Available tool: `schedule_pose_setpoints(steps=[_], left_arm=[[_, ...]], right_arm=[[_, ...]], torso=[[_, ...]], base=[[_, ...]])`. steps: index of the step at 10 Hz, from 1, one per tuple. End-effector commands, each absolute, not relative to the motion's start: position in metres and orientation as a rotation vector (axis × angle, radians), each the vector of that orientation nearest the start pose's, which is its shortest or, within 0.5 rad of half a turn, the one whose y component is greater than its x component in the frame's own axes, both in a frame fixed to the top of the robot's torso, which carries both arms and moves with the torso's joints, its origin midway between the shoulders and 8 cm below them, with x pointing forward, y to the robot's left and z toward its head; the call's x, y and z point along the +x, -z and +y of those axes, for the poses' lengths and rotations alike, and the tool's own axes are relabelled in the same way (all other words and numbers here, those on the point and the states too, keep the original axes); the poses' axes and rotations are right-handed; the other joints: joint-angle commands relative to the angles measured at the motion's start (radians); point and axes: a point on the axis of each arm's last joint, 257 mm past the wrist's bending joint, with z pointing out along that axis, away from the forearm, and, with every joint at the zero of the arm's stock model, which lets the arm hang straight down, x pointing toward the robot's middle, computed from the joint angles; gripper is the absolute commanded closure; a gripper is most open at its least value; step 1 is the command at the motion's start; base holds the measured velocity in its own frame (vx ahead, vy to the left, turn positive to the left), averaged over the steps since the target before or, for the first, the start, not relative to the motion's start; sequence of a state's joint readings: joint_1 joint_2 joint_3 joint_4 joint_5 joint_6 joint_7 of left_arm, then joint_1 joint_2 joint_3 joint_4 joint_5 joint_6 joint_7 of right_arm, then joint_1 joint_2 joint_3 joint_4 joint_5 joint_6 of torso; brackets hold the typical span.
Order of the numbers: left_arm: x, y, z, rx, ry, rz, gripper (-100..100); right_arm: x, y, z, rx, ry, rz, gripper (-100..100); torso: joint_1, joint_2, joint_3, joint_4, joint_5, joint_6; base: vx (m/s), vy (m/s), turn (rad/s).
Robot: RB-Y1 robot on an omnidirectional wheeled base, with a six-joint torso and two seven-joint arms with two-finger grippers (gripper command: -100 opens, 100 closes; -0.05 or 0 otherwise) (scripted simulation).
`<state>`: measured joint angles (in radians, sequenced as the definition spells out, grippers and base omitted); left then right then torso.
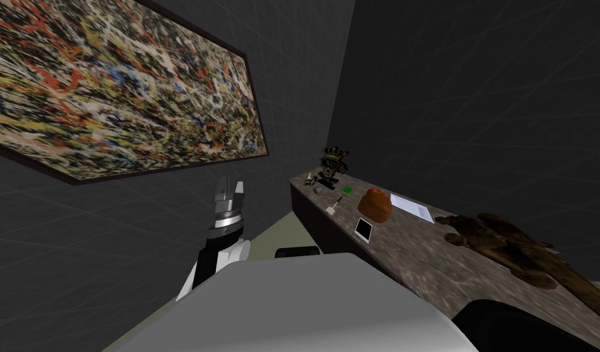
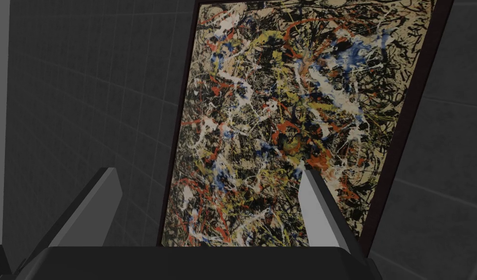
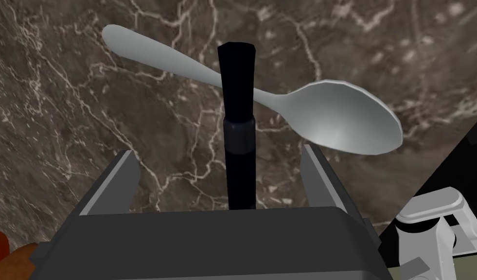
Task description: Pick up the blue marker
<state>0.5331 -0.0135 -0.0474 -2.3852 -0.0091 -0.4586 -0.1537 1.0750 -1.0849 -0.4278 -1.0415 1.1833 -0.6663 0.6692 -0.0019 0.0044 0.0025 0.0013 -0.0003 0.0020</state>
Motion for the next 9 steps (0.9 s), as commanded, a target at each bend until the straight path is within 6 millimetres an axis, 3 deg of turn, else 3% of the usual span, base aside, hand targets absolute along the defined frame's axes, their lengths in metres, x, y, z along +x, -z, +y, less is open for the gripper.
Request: schedule_pose_setpoints(steps=[1,2,6,7,8,9], left_arm=[[0.329,-0.053,0.265,-0.584,1.195,0.618,0],[0.329,-0.053,0.266,-0.584,1.195,0.618,0],[0.329,-0.053,0.266,-0.584,1.195,0.618,0],[0.329,-0.053,0.266,-0.584,1.195,0.618,0],[0.329,-0.053,0.266,-0.584,1.195,0.618,0],[0.329,-0.053,0.266,-0.584,1.195,0.618,0]], right_arm=[[-0.065,0.324,-0.750,-1.239,0.605,2.748,-100],[-0.066,0.325,-0.751,-1.240,0.606,2.749,100],[-0.065,0.324,-0.751,-1.241,0.607,2.748,100],[-0.065,0.324,-0.751,-1.240,0.608,2.748,0],[-0.060,0.312,-0.755,-1.263,0.608,2.735,100],[-0.061,0.317,-0.753,-1.254,0.612,2.738,100]], torso=[[0.000,0.000,0.000,0.000,0.000,0.000],[0.001,0.000,0.000,0.000,0.000,0.001],[0.003,0.000,0.000,0.000,0.000,0.001],[0.003,0.000,0.000,0.000,0.000,0.001],[0.003,0.000,0.000,0.000,0.000,0.001],[0.006,0.001,0.000,0.000,0.002,0.004]], base=[[-0.005,-0.031,0.030],[0.000,-0.005,-0.004],[0.000,-0.001,0.001],[0.000,0.000,0.000],[0.003,0.036,-0.198],[0.000,0.026,-0.069]])
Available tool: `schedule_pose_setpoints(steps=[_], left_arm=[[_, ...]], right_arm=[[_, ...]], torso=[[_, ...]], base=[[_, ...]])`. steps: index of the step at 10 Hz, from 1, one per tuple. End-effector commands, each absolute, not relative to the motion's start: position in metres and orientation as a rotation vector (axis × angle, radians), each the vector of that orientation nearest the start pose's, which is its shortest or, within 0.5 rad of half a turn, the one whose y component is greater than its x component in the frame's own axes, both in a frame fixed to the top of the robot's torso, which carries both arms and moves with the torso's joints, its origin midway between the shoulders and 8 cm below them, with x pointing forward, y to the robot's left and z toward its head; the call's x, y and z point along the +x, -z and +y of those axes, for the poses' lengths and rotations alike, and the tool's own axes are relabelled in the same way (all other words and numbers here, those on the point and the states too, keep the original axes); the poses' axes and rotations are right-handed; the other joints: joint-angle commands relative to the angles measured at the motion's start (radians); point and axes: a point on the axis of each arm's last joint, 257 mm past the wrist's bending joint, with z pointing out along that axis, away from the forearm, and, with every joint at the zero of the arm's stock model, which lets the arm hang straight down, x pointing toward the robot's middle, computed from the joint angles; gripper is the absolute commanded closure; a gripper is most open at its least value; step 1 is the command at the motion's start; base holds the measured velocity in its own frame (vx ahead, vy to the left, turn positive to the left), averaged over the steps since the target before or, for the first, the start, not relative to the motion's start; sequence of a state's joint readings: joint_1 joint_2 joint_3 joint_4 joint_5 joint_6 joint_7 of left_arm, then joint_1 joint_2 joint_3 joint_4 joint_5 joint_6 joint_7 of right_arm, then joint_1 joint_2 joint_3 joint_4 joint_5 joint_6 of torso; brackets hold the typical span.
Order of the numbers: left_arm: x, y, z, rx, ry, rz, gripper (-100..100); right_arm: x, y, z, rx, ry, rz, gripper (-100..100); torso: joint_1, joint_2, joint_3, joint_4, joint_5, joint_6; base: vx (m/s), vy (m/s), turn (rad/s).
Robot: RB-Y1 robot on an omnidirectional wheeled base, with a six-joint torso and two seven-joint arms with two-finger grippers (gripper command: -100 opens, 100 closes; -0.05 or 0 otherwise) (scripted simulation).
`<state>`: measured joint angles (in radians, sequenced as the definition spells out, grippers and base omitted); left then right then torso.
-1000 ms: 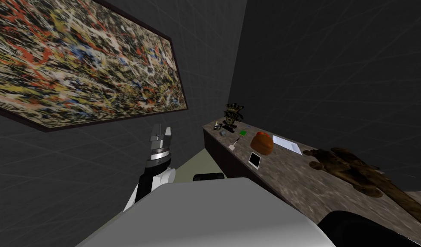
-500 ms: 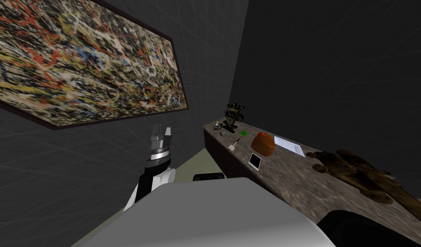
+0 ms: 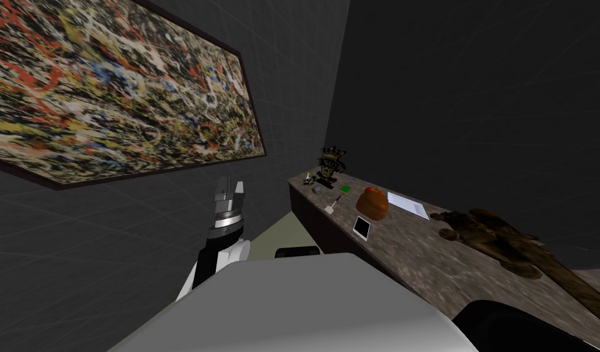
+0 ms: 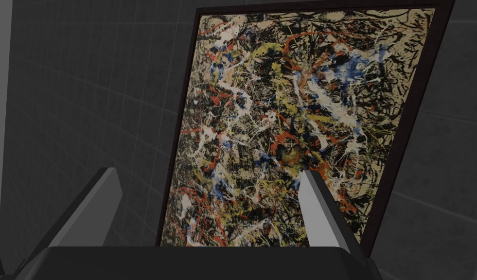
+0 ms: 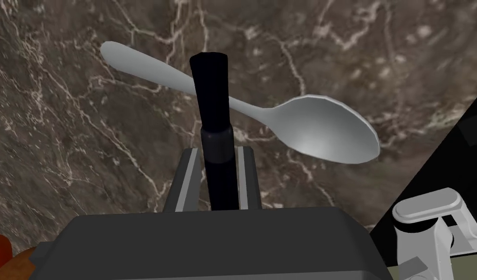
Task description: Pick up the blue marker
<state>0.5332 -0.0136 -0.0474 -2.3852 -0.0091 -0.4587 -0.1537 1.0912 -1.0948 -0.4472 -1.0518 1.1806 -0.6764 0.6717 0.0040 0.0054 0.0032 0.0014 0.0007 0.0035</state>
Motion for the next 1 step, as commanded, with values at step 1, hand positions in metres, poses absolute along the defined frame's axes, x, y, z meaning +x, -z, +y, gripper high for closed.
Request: schedule_pose_setpoints(steps=[1], left_arm=[[0.3289,-0.0526,0.2655,-0.584,1.195,0.618,0]], right_arm=[[-0.0622,0.3162,-0.7527,-1.256,0.609,2.739,0]], torso=[[0.000,0.000,0.000,0.000,0.000,0.000]], base=[[0.000,0.000,0.000]])
